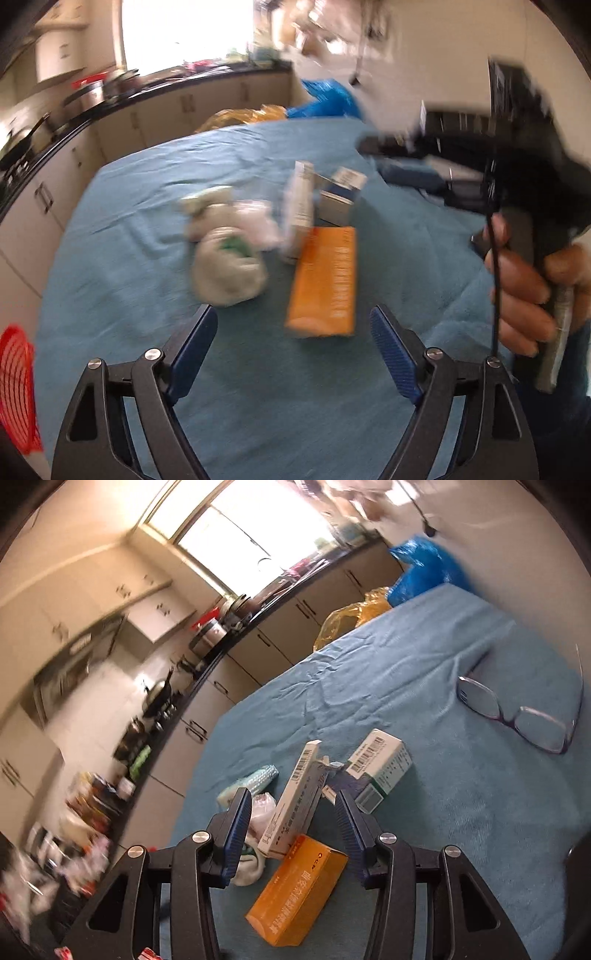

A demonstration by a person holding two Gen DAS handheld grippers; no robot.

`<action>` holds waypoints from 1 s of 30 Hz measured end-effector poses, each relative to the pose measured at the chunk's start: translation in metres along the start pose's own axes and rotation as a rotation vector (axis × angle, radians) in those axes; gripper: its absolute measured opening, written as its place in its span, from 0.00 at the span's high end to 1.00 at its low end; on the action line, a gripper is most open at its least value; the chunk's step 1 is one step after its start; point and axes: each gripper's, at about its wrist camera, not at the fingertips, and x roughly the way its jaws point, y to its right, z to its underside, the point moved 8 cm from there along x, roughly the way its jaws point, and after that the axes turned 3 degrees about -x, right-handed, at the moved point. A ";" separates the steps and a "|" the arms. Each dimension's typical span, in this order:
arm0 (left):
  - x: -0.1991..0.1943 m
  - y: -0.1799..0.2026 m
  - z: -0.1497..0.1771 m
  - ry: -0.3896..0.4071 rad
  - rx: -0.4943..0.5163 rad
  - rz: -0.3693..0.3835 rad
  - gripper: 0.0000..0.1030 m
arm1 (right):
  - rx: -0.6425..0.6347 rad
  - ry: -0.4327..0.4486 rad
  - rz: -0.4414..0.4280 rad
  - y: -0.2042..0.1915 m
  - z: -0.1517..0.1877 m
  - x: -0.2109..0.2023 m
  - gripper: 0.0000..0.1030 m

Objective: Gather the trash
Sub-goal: 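Move back to the table and grasp the orange medicine box with the left gripper, then grasp the white barcode box with the right gripper while the left lifts the orange box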

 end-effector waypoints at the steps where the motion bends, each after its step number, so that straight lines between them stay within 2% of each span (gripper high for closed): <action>1: 0.009 0.008 -0.002 -0.014 0.025 -0.008 0.19 | 0.006 0.010 0.006 0.001 -0.002 -0.002 0.50; 3: 0.024 0.015 -0.005 -0.036 0.044 -0.040 0.19 | 0.018 0.028 0.014 0.003 -0.004 -0.006 0.50; 6: 0.044 0.023 -0.007 -0.074 0.052 -0.050 0.19 | 0.054 0.041 0.009 0.011 -0.007 -0.012 0.50; 10: 0.062 0.026 -0.010 -0.081 0.056 -0.070 0.20 | 0.090 0.062 0.008 0.019 -0.010 -0.018 0.50; 11: 0.065 0.024 -0.010 -0.083 0.045 -0.069 0.31 | 0.097 0.066 0.009 0.020 -0.010 -0.019 0.50; 12: 0.069 0.023 -0.009 -0.090 0.031 -0.068 0.50 | 0.109 0.070 0.010 0.023 -0.011 -0.019 0.50; 16: 0.073 0.020 -0.007 -0.093 -0.014 -0.028 0.55 | 0.123 0.062 0.008 0.027 -0.011 -0.017 0.50; 24: 0.025 0.004 0.015 -0.006 -0.066 0.051 0.55 | 0.069 0.010 0.010 0.016 -0.002 0.000 0.49; 27: 0.003 -0.012 0.022 0.034 -0.107 0.056 0.55 | 0.030 -0.033 -0.006 0.005 0.006 0.013 0.49; 30: -0.019 -0.040 0.024 0.095 -0.158 0.015 0.55 | -0.007 -0.095 -0.001 -0.009 0.018 0.032 0.48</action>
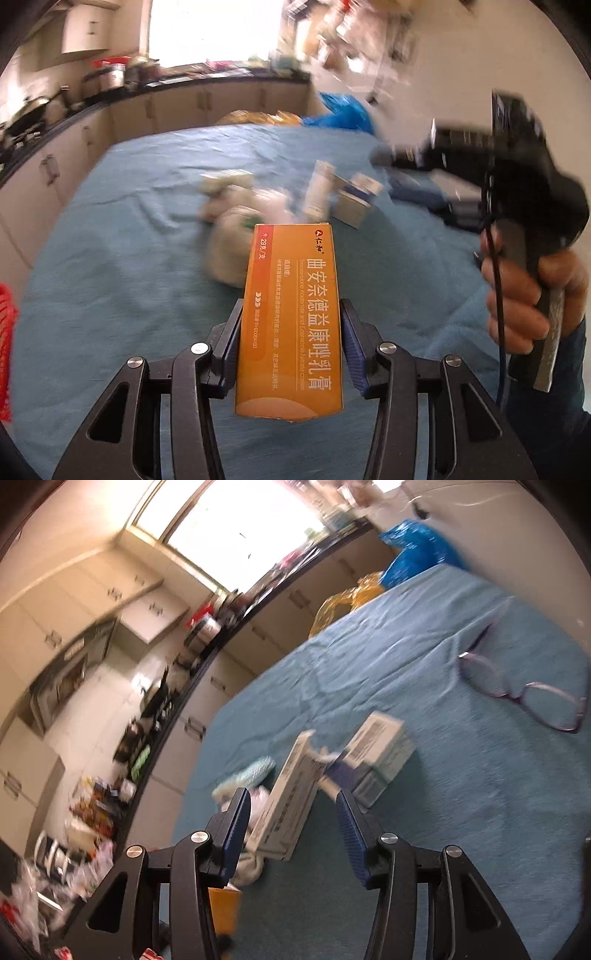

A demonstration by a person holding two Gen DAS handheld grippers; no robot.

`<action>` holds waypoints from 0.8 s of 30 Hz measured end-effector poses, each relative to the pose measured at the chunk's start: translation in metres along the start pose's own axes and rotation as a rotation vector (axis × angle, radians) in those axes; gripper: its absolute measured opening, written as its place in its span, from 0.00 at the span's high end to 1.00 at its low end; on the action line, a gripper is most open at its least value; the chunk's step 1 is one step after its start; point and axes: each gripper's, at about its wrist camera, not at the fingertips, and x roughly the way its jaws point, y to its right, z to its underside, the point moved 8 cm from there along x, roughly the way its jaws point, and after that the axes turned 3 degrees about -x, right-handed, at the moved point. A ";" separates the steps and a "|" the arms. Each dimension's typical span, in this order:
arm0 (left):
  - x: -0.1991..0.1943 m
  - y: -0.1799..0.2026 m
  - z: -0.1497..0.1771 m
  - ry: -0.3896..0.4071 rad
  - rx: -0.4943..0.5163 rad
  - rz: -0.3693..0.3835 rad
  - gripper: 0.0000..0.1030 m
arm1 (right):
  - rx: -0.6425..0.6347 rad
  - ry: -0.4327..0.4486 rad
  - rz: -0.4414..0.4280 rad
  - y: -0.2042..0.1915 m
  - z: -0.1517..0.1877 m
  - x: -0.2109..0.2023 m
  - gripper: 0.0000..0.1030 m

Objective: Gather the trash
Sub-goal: 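Grasp the white barcode box with the right gripper while the left lifts the orange box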

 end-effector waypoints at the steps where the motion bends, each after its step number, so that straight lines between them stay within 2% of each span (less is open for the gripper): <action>1: -0.008 -0.012 -0.003 0.028 -0.019 -0.031 0.55 | -0.003 -0.016 0.002 -0.004 0.002 0.005 0.48; 4: -0.017 -0.049 -0.012 0.085 -0.089 -0.089 0.55 | -0.003 -0.060 0.015 -0.013 0.006 0.019 0.48; 6: -0.018 -0.071 -0.018 0.113 -0.137 -0.125 0.55 | -0.008 -0.083 0.056 -0.018 0.005 0.030 0.44; 9: -0.016 -0.093 -0.023 0.144 -0.186 -0.179 0.55 | -0.046 -0.111 0.144 -0.020 0.005 0.048 0.44; 11: -0.015 -0.102 -0.025 0.158 -0.208 -0.203 0.55 | -0.047 -0.129 0.161 -0.019 0.007 0.058 0.45; 12: -0.012 -0.103 -0.027 0.157 -0.208 -0.214 0.55 | -0.059 -0.144 0.184 -0.016 0.010 0.064 0.53; 15: -0.010 -0.107 -0.026 0.158 -0.212 -0.222 0.55 | -0.086 -0.128 0.156 -0.017 0.011 0.062 0.74; 16: -0.008 -0.107 -0.025 0.156 -0.207 -0.225 0.55 | -0.107 -0.114 0.181 -0.017 0.010 0.058 0.75; 17: -0.006 -0.105 -0.023 0.153 -0.203 -0.226 0.55 | -0.125 -0.092 0.187 -0.017 0.010 0.054 0.83; 18: -0.004 -0.106 -0.023 0.150 -0.198 -0.228 0.55 | -0.150 -0.072 0.185 -0.018 0.008 0.051 0.85; 24: -0.001 -0.100 -0.021 0.154 -0.187 -0.222 0.55 | -0.175 -0.014 0.136 -0.025 0.008 0.037 0.86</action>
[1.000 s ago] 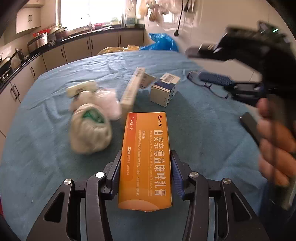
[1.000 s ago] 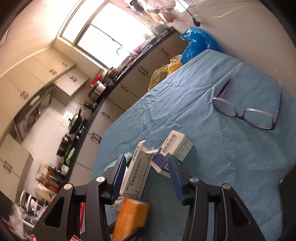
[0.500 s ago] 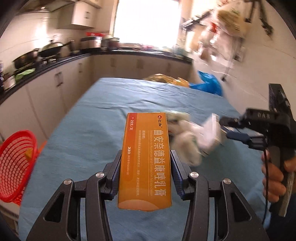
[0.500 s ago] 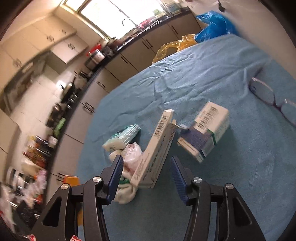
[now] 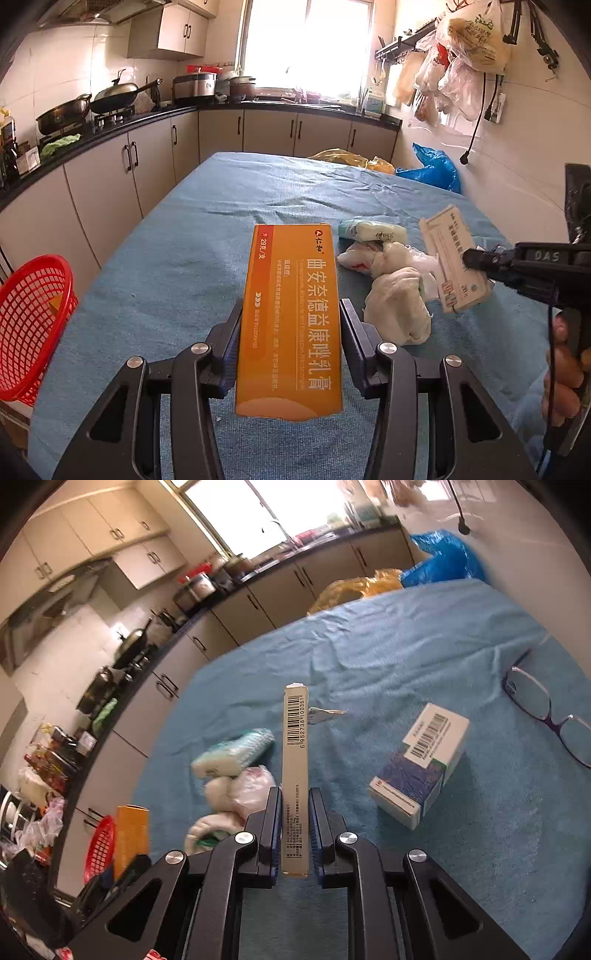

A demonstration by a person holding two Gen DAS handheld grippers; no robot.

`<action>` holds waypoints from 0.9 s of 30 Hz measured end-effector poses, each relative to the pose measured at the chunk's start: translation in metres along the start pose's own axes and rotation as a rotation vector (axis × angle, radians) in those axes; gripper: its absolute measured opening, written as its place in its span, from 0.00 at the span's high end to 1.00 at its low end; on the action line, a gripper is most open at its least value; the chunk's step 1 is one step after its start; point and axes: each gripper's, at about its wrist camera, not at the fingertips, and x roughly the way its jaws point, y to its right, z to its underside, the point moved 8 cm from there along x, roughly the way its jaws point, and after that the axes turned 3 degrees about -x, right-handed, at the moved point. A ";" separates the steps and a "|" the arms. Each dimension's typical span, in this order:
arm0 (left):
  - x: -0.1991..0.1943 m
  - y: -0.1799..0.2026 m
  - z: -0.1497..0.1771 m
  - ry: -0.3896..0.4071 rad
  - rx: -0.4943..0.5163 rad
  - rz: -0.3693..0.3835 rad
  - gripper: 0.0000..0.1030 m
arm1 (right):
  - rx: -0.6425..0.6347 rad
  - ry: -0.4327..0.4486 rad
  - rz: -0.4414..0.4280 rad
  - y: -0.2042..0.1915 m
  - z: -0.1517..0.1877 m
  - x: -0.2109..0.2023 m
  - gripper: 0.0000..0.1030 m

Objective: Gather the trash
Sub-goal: 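Grasp the white barcode box with the right gripper while the left lifts the orange box, then lift the white box with the right gripper while the left holds the orange box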

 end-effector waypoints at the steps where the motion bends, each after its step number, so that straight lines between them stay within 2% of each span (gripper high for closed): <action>1: 0.000 -0.001 0.001 0.003 0.001 0.001 0.55 | -0.011 0.024 -0.004 -0.004 -0.001 -0.005 0.86; 4: -0.001 -0.002 0.000 0.008 -0.002 0.002 0.55 | -0.059 0.086 -0.039 -0.020 -0.003 -0.016 0.86; 10: -0.003 -0.005 -0.001 0.022 -0.008 -0.004 0.55 | -0.180 0.141 -0.106 -0.058 0.007 -0.027 0.86; 17: -0.004 -0.004 -0.001 0.030 -0.010 -0.005 0.55 | -0.239 0.128 -0.134 -0.080 0.019 -0.021 0.86; 27: -0.004 -0.007 -0.002 0.029 -0.021 -0.006 0.55 | -0.225 0.118 -0.144 -0.075 0.019 -0.019 0.86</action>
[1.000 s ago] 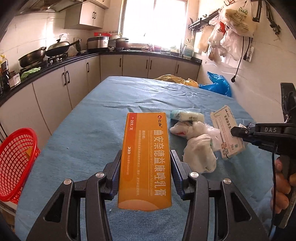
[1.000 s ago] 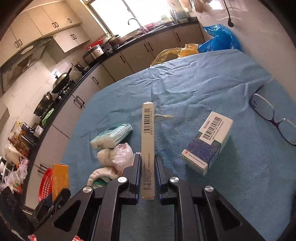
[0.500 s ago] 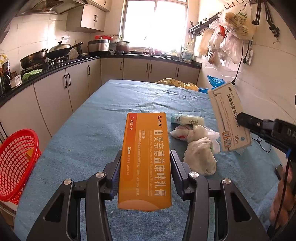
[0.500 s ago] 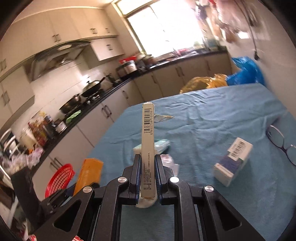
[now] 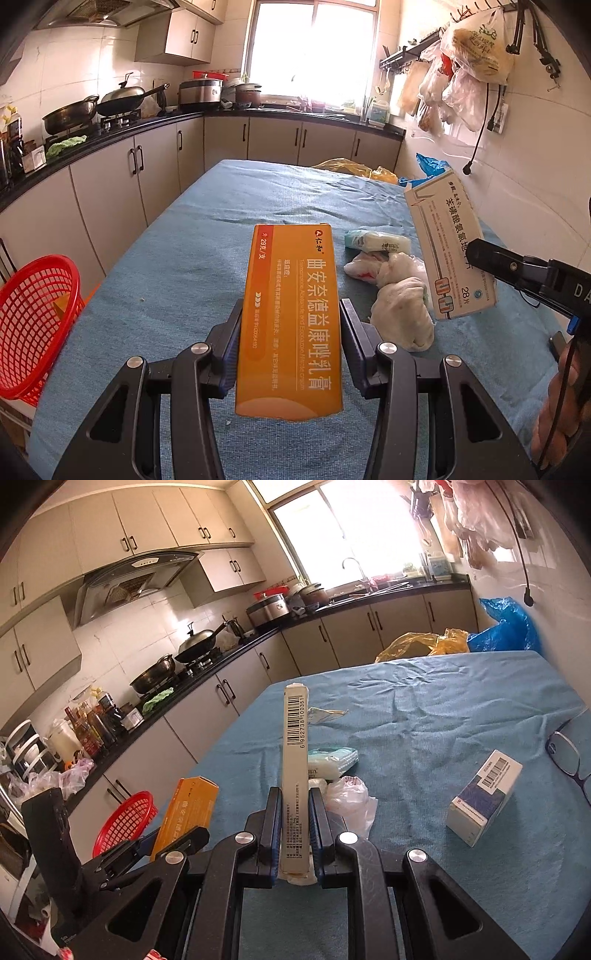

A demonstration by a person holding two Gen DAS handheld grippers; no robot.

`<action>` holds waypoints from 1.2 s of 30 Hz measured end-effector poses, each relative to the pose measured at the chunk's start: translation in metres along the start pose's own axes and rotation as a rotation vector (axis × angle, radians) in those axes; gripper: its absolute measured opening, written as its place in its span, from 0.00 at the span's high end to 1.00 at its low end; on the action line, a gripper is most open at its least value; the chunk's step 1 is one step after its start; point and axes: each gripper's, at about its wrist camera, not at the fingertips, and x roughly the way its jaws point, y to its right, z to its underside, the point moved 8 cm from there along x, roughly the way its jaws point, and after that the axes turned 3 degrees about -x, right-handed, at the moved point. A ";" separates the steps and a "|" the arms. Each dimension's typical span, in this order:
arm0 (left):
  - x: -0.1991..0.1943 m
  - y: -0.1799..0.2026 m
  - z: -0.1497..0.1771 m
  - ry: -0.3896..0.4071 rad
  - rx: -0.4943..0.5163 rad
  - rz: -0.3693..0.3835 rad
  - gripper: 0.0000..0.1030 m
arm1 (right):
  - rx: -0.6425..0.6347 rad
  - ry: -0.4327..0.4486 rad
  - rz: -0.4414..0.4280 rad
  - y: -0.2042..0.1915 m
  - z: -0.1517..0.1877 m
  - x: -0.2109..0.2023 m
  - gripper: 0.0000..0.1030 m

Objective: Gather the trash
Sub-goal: 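Lift the white box with the right gripper while the left holds the orange box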

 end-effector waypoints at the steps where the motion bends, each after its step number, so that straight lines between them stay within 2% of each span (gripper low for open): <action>1: 0.000 0.000 0.000 0.000 0.000 0.000 0.55 | 0.001 0.000 -0.001 0.000 0.000 0.000 0.86; 36: 0.000 -0.001 -0.002 0.003 0.004 0.001 0.55 | 0.012 0.009 -0.032 -0.002 -0.004 -0.006 0.86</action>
